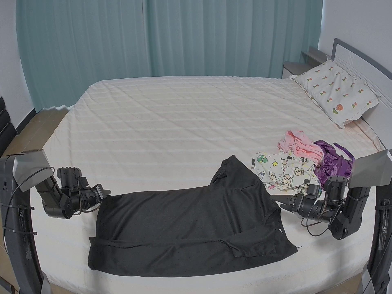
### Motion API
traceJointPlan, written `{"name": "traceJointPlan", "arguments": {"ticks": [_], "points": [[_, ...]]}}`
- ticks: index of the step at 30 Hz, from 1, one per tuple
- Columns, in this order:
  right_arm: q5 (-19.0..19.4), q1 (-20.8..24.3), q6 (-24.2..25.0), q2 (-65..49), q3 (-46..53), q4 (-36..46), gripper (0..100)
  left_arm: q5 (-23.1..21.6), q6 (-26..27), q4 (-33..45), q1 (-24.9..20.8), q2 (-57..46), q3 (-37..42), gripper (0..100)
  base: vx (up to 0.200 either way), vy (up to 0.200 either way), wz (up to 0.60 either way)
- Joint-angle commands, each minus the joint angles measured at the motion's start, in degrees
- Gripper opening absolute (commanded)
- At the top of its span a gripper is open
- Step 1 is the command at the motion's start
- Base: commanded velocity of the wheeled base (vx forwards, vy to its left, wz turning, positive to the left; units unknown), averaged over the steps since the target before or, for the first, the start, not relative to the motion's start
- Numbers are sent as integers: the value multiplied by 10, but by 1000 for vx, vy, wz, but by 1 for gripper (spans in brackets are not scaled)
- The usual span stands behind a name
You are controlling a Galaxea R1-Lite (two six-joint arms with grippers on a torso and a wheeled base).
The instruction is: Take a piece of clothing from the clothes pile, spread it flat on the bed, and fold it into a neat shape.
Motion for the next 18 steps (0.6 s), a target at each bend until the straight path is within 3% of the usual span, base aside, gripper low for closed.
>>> {"name": "traceJointPlan", "arguments": {"ticks": [1, 3, 8, 12, 18], "points": [[-6, 19, 0, -9, -15, 6, 100, 0, -1, 0, 2, 3, 0, 0, 0, 0, 0], [-40, 41, -1, -26, -52, 52, 100, 0, -1, 0, 9, 2, 2, 0, 0, 0, 0], [-78, 69, -1, -53, -136, 182, 100, 0, -5, -1, 10, -2, 6, 0, 0, 0, 0], [-149, 92, -7, -39, -235, 275, 100, 4, -7, -6, 11, -7, 14, 0, 0, 0, 0], [-172, 110, -49, -13, -324, 385, 100, 2, -43, -25, 14, -23, 26, 0, 0, 0, 0]]}}
